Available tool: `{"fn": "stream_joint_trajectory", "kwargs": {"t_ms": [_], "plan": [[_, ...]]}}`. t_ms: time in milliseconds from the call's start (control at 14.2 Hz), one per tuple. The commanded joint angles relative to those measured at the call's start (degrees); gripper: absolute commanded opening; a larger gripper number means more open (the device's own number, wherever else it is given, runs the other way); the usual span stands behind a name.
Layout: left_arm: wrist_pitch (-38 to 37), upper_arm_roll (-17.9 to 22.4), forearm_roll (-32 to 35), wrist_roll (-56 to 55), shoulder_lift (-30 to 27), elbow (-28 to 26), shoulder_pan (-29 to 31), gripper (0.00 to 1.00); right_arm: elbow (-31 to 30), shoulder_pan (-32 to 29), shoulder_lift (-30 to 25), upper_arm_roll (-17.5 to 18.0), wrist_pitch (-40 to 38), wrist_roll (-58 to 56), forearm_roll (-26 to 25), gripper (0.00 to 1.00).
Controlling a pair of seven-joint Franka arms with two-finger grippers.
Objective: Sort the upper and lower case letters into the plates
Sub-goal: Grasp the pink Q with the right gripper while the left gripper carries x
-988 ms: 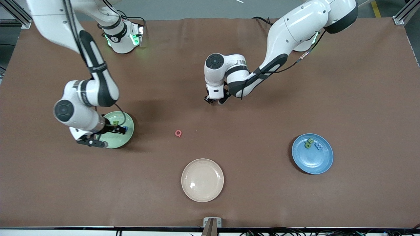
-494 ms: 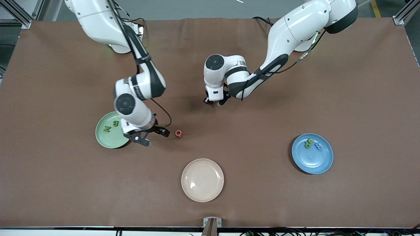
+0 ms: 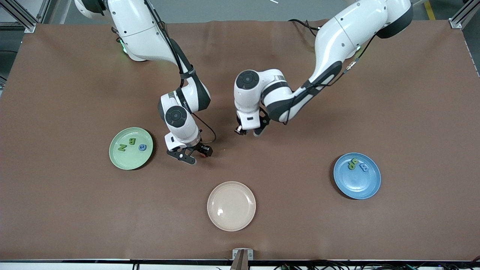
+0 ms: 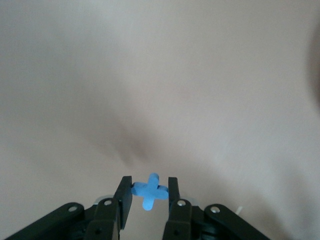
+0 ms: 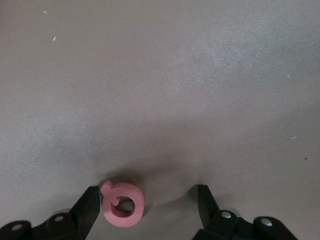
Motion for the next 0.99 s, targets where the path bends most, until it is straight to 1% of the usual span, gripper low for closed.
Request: {"fn": "stream_joint_trajectory", "kwargs": {"t_ms": [0, 141, 353, 423, 635, 706, 776, 917], "plan": [[-2.0, -0.4, -2.1, 8.8, -0.4, 3.4, 5.1, 0.0, 1.1, 0.7, 1.0, -0.6, 0.3, -0.4, 1.1, 0.85], [-2.8, -0.4, -3.1, 17.3, -1.0, 3.8, 10.8, 0.0, 1.1, 0.8, 1.0, -0.6, 0.1, -0.5, 1.0, 0.76], [-9.8, -1.0, -3.1, 31.1, -2.5, 3.7, 17.6, 0.0, 0.9, 1.7, 1.0, -0.6, 0.0, -0.7, 1.0, 0.61], [-11.4, -1.1, -3.1, 35.8, -2.7, 3.7, 19.8, 0.0, 0.8, 1.7, 1.0, -0.6, 0.0, -0.8, 1.0, 0.53], [-16.7, -3.0, -3.0, 48.1, -2.9, 3.2, 27.7, 0.0, 0.5, 0.9, 1.0, -0.6, -0.6, -2.8, 0.8, 0.2], [-17.0, -3.7, -2.9, 51.5, -2.8, 2.6, 30.4, 0.01, 0.5, 0.5, 0.9, -0.7, -0.7, -3.3, 0.8, 0.1], [-16.6, -3.8, -2.4, 54.1, -2.8, 1.9, 32.0, 0.01, 0.5, -0.3, 0.8, -0.7, -0.7, -3.5, 0.8, 0.02], [-15.2, -3.8, -2.3, 58.1, -2.1, 2.0, 34.6, 0.03, 0.5, -2.0, 0.4, -0.7, -0.9, -6.5, 0.8, 0.0]]}}
